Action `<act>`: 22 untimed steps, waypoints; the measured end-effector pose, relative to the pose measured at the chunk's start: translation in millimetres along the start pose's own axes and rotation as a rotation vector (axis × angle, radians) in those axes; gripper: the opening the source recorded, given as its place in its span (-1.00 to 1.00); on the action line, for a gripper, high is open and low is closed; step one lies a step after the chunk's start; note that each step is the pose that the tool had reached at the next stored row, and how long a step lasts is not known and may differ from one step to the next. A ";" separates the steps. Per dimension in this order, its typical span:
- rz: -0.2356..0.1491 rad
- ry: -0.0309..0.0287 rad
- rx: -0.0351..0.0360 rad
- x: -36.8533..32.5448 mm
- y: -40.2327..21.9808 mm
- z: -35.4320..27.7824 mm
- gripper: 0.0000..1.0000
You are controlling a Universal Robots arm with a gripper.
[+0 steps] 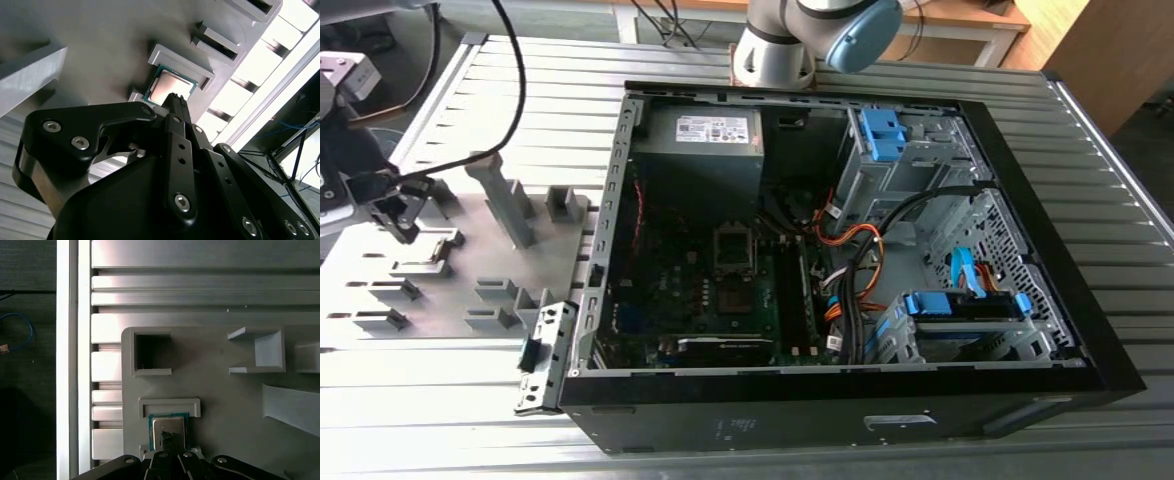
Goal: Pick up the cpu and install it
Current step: 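Pick up the cpu and move it towards the insertion slot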
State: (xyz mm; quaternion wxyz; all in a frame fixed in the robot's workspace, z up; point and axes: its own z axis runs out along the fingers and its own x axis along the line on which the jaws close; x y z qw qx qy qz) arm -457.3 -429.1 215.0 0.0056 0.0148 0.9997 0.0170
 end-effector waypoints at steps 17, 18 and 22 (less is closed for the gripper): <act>0.000 0.0010 -0.0001 -3.7 -0.2 10.3 -0.79; 0.000 0.0011 0.0000 -3.7 -0.2 10.9 -0.79; 0.000 0.0015 0.0002 -3.6 -0.3 12.0 -0.79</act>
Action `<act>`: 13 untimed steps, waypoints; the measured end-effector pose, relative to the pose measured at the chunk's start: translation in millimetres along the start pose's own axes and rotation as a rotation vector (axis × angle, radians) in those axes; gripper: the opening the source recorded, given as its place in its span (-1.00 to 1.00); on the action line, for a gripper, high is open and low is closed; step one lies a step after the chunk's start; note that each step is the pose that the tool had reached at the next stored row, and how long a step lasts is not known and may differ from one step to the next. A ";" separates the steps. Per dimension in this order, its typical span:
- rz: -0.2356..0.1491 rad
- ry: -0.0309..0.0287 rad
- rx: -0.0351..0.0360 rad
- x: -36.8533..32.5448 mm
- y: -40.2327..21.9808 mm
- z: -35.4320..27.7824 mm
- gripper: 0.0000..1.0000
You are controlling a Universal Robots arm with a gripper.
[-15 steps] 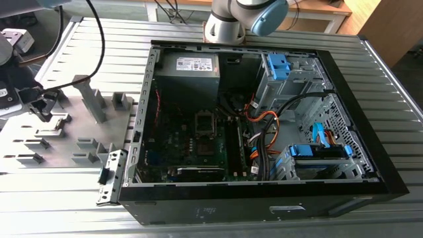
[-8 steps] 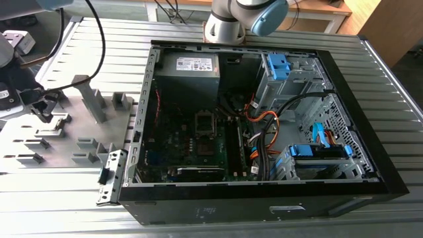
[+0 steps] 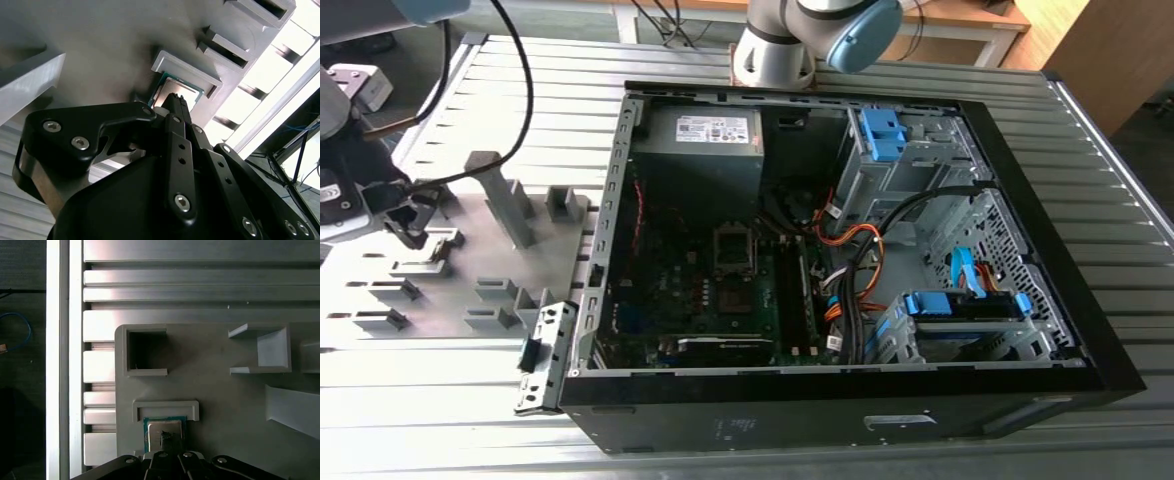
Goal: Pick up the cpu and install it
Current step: 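Pick up the cpu and move it towards the insertion slot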
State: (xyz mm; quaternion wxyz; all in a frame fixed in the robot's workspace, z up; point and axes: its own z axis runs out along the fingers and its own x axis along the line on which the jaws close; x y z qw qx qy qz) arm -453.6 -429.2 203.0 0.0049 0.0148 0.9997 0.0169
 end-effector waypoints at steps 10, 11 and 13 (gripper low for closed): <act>0.000 0.0000 0.0003 0.0 -0.1 4.2 -0.79; 0.000 -0.0001 0.0003 0.0 -0.1 4.2 -0.79; 0.000 -0.0001 0.0003 0.0 -0.1 4.2 -0.79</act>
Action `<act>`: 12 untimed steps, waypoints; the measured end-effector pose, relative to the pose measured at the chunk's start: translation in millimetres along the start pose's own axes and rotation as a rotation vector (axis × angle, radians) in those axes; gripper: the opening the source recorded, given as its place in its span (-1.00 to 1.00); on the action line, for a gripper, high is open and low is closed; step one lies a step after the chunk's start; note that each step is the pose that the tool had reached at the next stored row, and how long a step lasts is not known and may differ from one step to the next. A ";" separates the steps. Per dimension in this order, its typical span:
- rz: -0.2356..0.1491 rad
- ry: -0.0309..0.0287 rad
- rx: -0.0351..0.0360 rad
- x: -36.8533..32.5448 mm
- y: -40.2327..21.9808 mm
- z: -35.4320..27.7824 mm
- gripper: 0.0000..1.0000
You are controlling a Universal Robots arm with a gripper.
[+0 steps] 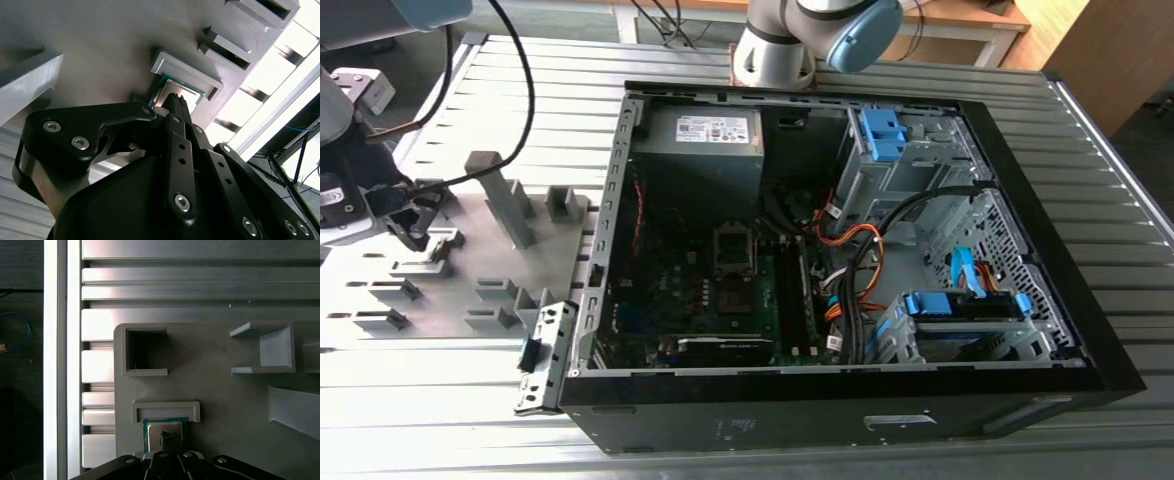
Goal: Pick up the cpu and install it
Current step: 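Pick up the cpu and move it towards the insertion slot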
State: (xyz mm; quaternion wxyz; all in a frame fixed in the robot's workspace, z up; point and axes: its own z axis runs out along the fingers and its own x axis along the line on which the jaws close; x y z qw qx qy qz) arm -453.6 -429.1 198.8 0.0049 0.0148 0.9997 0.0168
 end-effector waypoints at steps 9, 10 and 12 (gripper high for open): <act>0.000 -0.0001 0.0002 0.0 0.0 0.0 -0.30; 0.000 0.0000 0.0003 0.0 0.0 0.0 -0.18; 0.000 0.0000 0.0003 0.0 0.0 0.0 -0.07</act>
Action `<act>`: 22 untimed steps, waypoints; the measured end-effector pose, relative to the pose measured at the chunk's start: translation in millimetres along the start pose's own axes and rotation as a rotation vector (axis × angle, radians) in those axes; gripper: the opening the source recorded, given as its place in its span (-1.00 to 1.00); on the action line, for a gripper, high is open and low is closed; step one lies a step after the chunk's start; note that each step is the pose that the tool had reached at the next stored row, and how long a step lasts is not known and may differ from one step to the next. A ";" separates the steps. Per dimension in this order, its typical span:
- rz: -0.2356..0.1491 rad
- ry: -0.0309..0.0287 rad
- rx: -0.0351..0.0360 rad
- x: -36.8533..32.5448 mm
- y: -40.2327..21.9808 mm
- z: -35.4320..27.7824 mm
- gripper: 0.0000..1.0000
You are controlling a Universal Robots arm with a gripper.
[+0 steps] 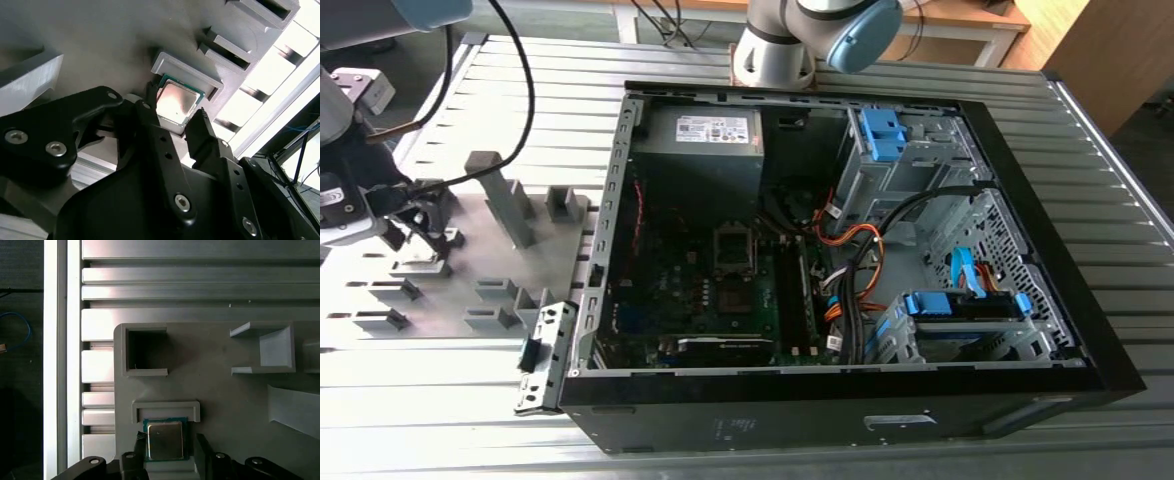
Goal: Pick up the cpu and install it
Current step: 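Pick up the cpu and move it towards the insertion slot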
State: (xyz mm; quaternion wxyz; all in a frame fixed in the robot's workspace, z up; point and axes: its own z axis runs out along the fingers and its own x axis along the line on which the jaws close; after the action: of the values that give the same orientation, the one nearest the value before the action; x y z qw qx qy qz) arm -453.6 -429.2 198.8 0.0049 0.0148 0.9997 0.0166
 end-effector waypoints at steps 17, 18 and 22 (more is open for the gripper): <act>-0.009 0.0003 0.0006 0.1 -0.3 10.4 0.18; -0.013 0.0005 0.0006 0.1 -0.3 10.6 0.18; -0.023 0.0008 0.0004 0.1 -0.3 11.2 0.18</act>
State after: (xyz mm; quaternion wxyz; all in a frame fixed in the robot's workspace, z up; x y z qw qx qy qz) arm -453.6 -429.1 187.6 0.0047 0.0035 0.9998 0.0164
